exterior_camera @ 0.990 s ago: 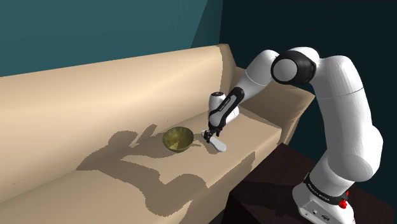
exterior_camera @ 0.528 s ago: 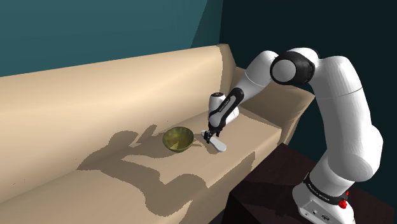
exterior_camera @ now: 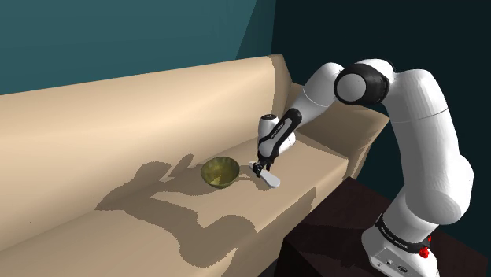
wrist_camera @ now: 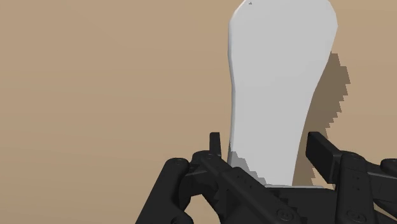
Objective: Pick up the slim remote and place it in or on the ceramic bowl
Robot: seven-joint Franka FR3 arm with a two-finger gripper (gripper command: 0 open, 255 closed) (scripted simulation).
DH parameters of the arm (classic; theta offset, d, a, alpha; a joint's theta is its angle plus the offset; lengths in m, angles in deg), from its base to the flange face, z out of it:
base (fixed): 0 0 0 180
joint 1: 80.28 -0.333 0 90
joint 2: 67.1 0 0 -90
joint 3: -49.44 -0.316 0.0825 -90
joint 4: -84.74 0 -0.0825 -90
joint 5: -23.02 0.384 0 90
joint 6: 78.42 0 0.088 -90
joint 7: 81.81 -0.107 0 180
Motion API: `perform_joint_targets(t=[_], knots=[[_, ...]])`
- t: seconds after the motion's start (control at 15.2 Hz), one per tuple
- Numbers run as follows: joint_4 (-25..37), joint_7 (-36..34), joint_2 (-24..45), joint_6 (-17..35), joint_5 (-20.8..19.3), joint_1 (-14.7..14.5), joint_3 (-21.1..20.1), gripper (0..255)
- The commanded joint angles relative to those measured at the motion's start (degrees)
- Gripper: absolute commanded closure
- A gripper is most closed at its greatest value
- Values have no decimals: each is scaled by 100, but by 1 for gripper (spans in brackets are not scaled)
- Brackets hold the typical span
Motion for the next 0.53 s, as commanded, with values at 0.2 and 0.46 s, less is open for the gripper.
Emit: perform_joint_targets(t=[0.2,0.46], knots=[[-28,2,-74,-46,2,1,-3,255],[-122,8,-368,-246,10,10,-13,255]])
